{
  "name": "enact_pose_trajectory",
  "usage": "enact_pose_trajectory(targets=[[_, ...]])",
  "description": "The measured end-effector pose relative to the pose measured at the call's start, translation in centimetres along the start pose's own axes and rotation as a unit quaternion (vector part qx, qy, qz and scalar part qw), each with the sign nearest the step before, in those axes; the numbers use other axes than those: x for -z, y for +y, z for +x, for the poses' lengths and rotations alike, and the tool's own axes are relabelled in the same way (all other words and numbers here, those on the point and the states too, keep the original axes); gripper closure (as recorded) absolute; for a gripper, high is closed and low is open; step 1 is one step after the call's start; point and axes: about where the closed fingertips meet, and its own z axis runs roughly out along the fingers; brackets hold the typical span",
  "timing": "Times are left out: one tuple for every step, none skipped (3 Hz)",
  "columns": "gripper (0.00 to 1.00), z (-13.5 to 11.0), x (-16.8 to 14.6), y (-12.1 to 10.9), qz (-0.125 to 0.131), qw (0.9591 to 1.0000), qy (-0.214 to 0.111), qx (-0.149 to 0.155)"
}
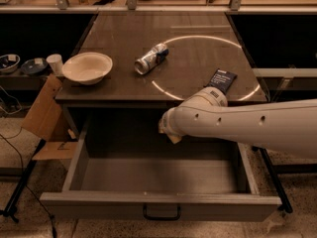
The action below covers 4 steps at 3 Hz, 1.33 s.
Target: Place sponge into top drawer
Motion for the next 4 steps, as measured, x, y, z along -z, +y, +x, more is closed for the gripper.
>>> enact_pose_trajectory(targets=[[0.59, 0.4, 0.4, -0.3, 0.011, 0.9999, 0.008, -0.008], [0.36, 1.0, 1.3, -1.0, 0.024, 0.9995, 0.012, -0.016], [0.13, 1.0, 2.1, -1.3, 0.031, 0.9993, 0.011, -0.019], [0.0, 0.9, 2.6, -1.5, 0.035, 0.9991, 0.008, -0.021]])
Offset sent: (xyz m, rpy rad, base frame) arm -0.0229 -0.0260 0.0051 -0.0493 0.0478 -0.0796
